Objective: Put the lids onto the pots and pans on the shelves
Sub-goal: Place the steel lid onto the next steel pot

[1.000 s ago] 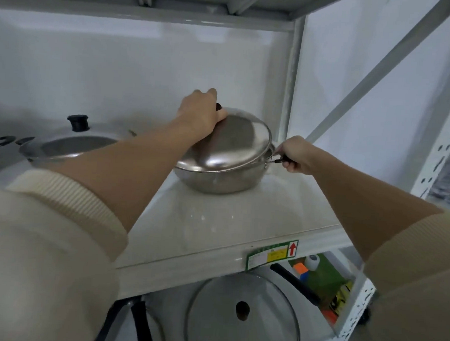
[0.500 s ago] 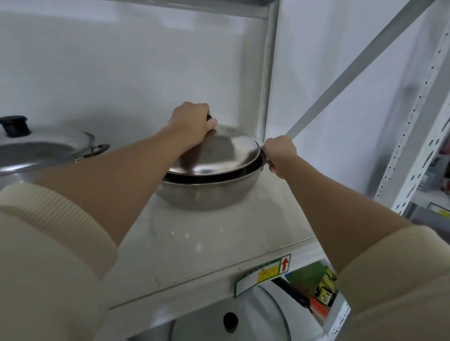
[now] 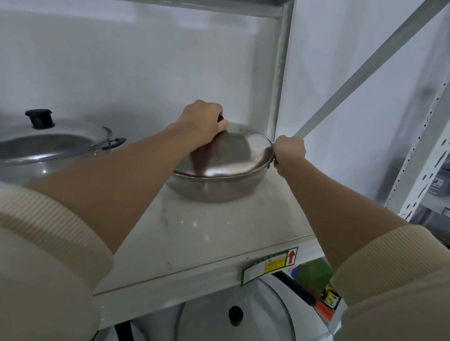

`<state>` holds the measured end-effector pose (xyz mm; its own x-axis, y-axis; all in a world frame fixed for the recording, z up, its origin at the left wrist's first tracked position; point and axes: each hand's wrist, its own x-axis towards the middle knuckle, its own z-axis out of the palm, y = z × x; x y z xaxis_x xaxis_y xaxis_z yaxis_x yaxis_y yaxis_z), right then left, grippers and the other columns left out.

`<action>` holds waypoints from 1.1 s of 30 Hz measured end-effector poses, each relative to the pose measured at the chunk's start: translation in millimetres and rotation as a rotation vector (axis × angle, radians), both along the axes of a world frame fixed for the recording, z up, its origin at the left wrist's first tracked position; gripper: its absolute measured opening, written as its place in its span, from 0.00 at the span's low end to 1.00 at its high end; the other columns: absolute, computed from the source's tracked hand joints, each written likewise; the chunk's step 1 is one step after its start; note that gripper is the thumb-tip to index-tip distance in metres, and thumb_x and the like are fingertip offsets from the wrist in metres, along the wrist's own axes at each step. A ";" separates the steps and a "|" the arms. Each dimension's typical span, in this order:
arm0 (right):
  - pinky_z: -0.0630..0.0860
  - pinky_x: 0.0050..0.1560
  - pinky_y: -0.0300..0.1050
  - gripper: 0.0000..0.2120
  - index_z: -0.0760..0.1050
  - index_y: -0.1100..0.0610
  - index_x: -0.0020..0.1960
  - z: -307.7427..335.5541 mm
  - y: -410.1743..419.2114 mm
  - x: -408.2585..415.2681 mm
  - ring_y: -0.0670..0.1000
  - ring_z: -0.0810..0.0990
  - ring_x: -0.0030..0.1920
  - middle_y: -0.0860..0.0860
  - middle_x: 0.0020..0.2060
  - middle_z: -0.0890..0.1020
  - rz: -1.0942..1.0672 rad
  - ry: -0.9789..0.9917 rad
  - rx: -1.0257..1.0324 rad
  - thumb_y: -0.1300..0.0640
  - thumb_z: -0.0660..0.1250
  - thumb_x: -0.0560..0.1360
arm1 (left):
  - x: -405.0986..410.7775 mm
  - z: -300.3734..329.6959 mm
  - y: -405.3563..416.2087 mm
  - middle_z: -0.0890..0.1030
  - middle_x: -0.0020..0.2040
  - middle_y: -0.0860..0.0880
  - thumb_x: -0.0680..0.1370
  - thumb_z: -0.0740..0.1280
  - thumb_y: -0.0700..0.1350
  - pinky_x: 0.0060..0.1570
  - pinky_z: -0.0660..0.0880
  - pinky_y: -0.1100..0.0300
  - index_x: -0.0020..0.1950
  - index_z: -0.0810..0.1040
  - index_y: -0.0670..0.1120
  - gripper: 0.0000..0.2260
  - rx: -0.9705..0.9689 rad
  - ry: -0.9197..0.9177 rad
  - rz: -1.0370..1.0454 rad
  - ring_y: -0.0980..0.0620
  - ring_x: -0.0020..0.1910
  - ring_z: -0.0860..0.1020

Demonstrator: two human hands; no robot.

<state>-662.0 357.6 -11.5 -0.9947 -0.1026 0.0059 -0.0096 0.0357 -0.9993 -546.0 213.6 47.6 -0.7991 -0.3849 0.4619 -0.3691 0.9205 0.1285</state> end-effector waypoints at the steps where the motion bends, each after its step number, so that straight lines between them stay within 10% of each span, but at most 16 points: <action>1: 0.70 0.37 0.45 0.10 0.62 0.57 0.34 0.2 -0.5 1.0 0.58 0.71 0.43 0.58 0.46 0.74 -0.010 -0.004 -0.011 0.63 0.55 0.74 | -0.4 1.4 0.3 0.80 0.57 0.41 0.79 0.60 0.50 0.46 0.69 0.55 0.59 0.79 0.44 0.15 -0.005 -0.010 -0.002 0.40 0.57 0.77; 15: 0.70 0.42 0.45 0.06 0.65 0.59 0.39 2.4 -1.6 4.5 0.58 0.72 0.44 0.55 0.42 0.75 0.005 0.008 0.074 0.63 0.54 0.74 | -7.2 -8.9 -7.0 0.82 0.56 0.41 0.79 0.60 0.50 0.45 0.67 0.58 0.59 0.79 0.45 0.15 0.012 0.054 -0.004 0.41 0.57 0.77; 22: 0.69 0.57 0.53 0.15 0.75 0.60 0.57 18.2 -4.3 25.3 0.61 0.72 0.60 0.57 0.56 0.77 -0.115 0.636 0.881 0.58 0.54 0.77 | 8.8 -5.5 2.5 0.75 0.62 0.43 0.80 0.53 0.56 0.52 0.70 0.51 0.67 0.75 0.51 0.20 -0.002 -0.007 0.066 0.41 0.62 0.72; 33: 0.74 0.51 0.55 0.15 0.78 0.62 0.54 37.7 -12.6 125.0 0.63 0.76 0.55 0.61 0.52 0.80 0.133 1.144 0.787 0.59 0.56 0.76 | 121.2 -3.5 18.4 0.76 0.60 0.41 0.81 0.53 0.53 0.48 0.71 0.51 0.64 0.72 0.44 0.18 -0.056 0.009 0.297 0.39 0.56 0.76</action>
<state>-537.0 345.0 26.2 -0.4595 -0.5511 0.6965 -0.8454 0.5119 -0.1527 -424.8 232.0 44.1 -0.6512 -0.5749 0.4954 -0.6224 0.7781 0.0849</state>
